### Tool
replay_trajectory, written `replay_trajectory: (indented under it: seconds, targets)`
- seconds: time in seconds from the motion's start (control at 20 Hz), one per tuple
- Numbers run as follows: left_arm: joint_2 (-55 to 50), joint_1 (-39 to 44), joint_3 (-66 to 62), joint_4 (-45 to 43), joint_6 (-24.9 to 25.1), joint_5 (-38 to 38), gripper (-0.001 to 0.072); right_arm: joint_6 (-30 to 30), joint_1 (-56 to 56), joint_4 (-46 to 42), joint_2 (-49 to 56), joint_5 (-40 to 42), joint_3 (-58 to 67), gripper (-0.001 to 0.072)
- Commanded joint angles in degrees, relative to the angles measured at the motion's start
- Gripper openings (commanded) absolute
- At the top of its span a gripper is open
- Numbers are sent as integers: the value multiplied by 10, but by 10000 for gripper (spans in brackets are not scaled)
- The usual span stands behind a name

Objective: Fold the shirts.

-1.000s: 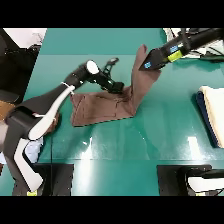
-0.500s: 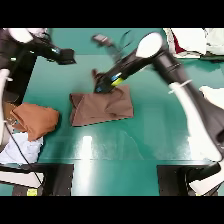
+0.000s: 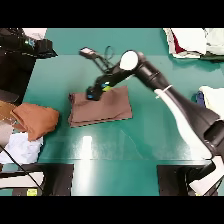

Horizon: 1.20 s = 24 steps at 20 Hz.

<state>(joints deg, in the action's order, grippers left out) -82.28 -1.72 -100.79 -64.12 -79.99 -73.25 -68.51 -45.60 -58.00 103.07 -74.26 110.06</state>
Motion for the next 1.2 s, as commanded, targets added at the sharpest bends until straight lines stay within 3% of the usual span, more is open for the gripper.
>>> replay_trajectory:
  seconds: [0.0,0.1,0.2,0.45,0.8,0.85,0.9,0.95,1.0,1.05,1.15]
  targets:
    - [3,6,4,2,10,-24,24,-36,102,-90,-55,-77,-92,562]
    - [0,10,4,2,18,-23,24,-50,172,-89,-80,-61,-179,564]
    - [-2,17,4,5,24,-19,24,-50,234,-48,-89,-33,-253,720]
    - [-4,30,4,5,25,12,24,-10,288,137,-35,9,-342,714]
    - [-4,34,4,7,35,18,24,25,180,271,89,10,-226,713]
    - [-4,34,4,8,35,17,24,26,165,269,101,11,-209,659]
    - [-4,34,4,8,35,16,24,26,151,269,112,10,-192,551]
    - [-4,34,4,8,35,16,24,26,142,269,120,10,-179,389]
    - [-4,34,4,8,35,12,24,30,137,268,123,11,-170,155]
    - [-4,34,4,8,35,4,24,42,135,268,122,9,-164,20]
    - [-4,35,4,12,35,-9,24,44,141,264,111,-8,-151,20]
